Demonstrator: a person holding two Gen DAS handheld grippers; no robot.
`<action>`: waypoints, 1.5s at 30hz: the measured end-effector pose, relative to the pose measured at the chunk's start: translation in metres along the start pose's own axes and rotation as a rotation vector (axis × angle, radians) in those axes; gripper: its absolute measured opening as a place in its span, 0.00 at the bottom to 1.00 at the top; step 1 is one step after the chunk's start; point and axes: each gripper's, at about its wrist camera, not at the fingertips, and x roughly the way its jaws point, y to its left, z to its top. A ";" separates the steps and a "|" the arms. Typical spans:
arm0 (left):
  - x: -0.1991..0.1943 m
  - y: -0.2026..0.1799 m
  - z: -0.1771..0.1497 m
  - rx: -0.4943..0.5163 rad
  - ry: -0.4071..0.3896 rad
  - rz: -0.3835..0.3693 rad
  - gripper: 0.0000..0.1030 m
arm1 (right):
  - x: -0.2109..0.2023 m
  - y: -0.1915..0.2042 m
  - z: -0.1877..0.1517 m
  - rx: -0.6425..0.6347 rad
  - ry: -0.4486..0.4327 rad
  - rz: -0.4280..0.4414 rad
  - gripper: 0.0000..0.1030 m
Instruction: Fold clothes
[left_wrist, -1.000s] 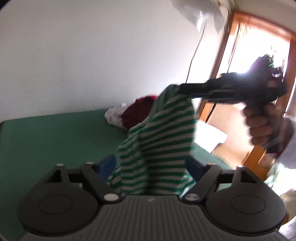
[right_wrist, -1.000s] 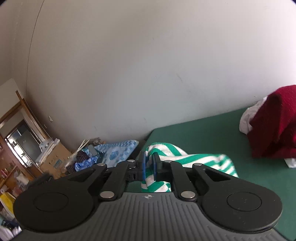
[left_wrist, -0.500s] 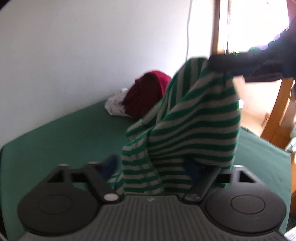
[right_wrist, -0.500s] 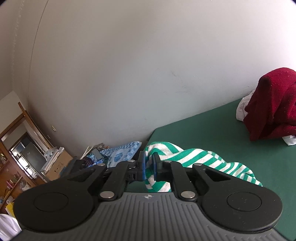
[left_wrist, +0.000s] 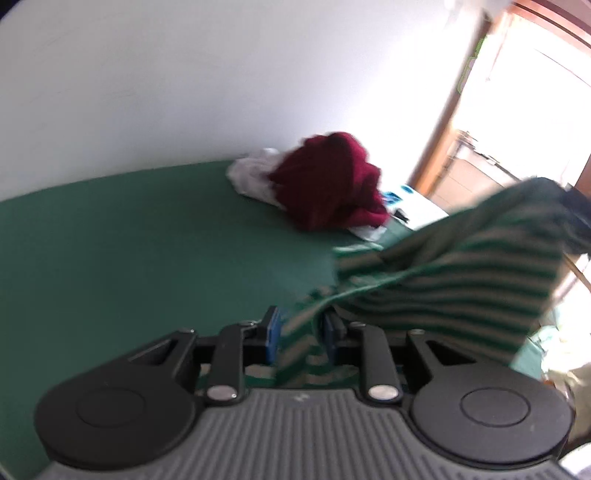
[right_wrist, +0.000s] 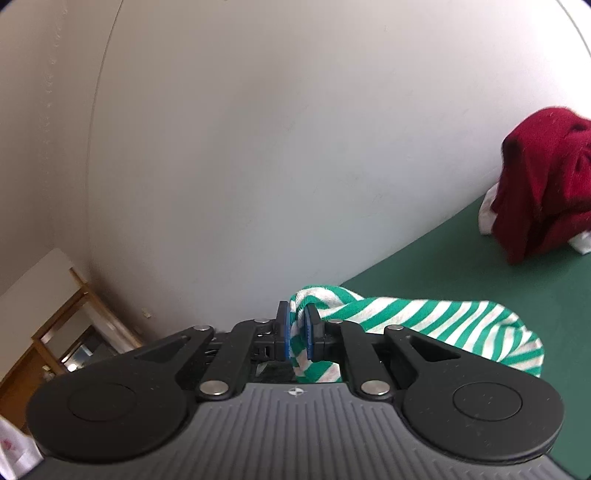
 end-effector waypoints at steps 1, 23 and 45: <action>0.002 0.004 0.001 -0.024 -0.001 0.020 0.34 | -0.002 -0.001 -0.002 0.007 -0.001 0.016 0.08; -0.091 -0.038 -0.036 0.133 0.008 0.121 0.86 | 0.032 0.012 -0.032 -0.413 0.121 -0.335 0.46; -0.065 -0.126 -0.089 0.168 -0.037 -0.085 0.20 | 0.048 0.046 -0.062 -1.069 0.447 -0.245 0.13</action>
